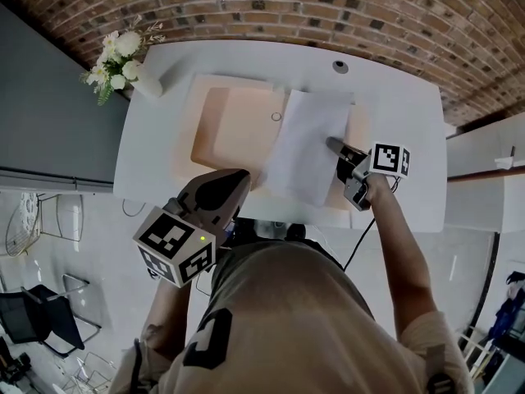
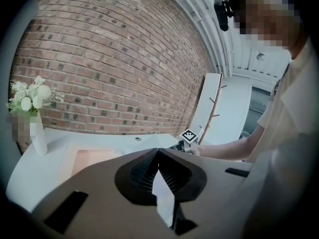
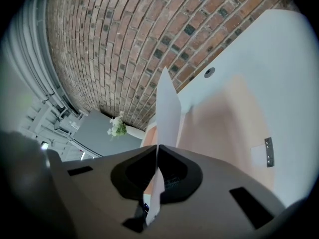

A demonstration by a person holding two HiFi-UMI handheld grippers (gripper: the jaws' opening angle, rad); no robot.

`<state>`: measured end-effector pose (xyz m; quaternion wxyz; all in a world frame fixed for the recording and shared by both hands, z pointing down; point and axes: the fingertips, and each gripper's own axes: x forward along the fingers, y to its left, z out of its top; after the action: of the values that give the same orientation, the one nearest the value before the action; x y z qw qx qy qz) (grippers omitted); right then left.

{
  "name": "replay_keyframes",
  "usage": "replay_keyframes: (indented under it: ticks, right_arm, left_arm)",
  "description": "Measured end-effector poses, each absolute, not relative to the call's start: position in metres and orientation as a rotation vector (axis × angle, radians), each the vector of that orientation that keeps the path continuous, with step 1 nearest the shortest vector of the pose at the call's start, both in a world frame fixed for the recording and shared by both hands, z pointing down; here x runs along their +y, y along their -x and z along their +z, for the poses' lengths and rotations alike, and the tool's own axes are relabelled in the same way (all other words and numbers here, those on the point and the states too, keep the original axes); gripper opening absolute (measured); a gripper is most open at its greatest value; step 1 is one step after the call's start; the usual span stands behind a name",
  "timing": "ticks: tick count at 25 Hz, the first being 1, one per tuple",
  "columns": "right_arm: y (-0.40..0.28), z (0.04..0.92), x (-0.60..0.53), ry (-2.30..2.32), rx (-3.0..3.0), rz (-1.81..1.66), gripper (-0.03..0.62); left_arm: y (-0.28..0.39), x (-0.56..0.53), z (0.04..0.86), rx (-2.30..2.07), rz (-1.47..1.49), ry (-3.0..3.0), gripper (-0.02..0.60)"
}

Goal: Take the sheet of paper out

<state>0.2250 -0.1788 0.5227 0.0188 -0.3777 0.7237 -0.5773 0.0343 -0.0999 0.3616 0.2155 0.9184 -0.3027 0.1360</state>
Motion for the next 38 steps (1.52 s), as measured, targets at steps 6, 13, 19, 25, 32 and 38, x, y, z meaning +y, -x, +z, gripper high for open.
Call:
replay_keyframes:
  ticks: [6,13,19,25,32,38]
  right_arm:
    - [-0.241,0.510,-0.173,1.120,2.251,-1.758,0.025]
    - [-0.257,0.503,-0.159,1.042,2.274,-1.745,0.025]
    - [-0.258,0.489,-0.147,0.911,2.354,-1.707,0.025]
    - [-0.246,0.470,-0.142,0.791,2.375,-1.674,0.025]
    - [-0.229,0.448,-0.136,0.747,2.419,-1.625,0.025]
    - [-0.225,0.437,-0.139,0.785,2.430,-1.589,0.025]
  left_arm:
    - [-0.052,-0.091,0.360,-0.849,0.392,-2.555,0.014]
    - [-0.065,-0.076,0.354,-0.940,0.396,-2.539,0.014]
    - [-0.077,-0.057,0.348,-1.020,0.372,-2.501,0.014]
    - [-0.068,-0.047,0.347,-1.095,0.380,-2.452,0.014]
    - [-0.052,-0.049,0.354,-1.108,0.394,-2.448,0.014]
    - [-0.047,-0.054,0.355,-1.054,0.366,-2.478,0.014]
